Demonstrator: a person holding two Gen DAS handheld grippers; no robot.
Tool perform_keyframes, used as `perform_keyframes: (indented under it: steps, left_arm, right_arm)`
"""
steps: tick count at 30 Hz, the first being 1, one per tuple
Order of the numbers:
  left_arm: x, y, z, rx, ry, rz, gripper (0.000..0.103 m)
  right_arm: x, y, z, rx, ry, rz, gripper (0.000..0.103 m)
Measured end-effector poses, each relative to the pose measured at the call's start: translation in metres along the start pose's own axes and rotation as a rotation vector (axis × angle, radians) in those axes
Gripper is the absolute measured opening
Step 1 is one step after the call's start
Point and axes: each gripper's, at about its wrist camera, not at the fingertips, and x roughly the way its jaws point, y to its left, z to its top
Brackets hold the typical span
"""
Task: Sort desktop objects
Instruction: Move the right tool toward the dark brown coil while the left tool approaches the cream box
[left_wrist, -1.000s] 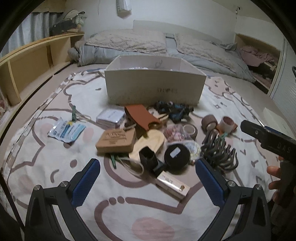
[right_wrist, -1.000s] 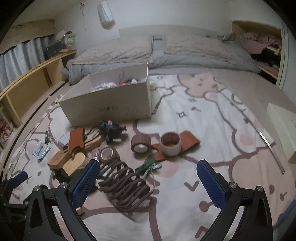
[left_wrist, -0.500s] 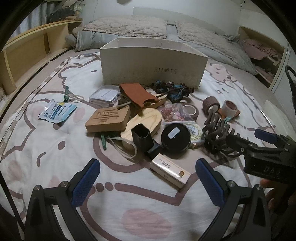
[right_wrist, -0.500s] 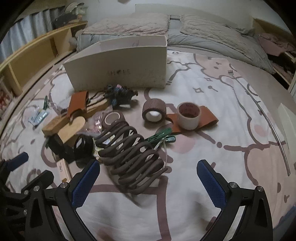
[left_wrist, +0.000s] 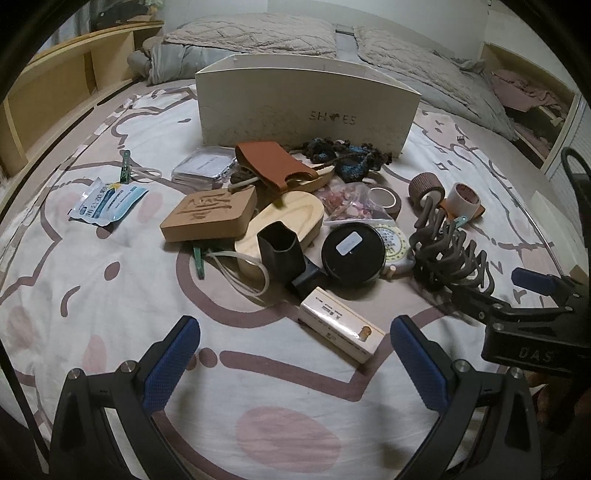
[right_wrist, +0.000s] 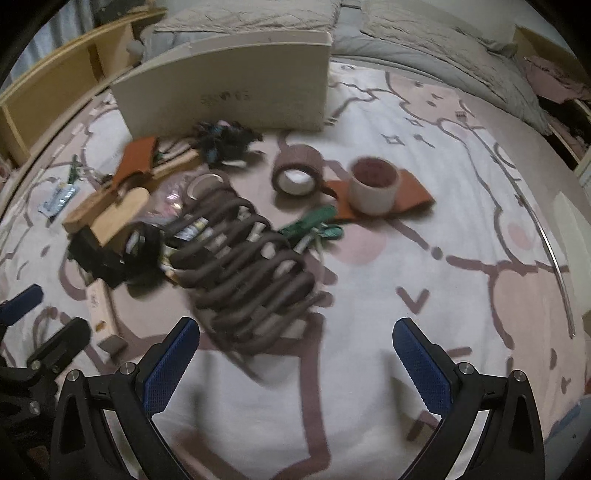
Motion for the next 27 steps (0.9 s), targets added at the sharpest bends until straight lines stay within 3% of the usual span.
perform_keyframes:
  steps: [13,27]
  left_arm:
    - [0.009,-0.014,-0.008,0.063,0.057,-0.005,0.103]
    - [0.021,0.0,-0.012,0.045,0.133,0.07,0.103]
  right_arm:
    - [0.003,-0.037,0.002,0.085,0.01,-0.122,0.103]
    - [0.005,-0.031,0.001,0.072,0.019,-0.067,0.103]
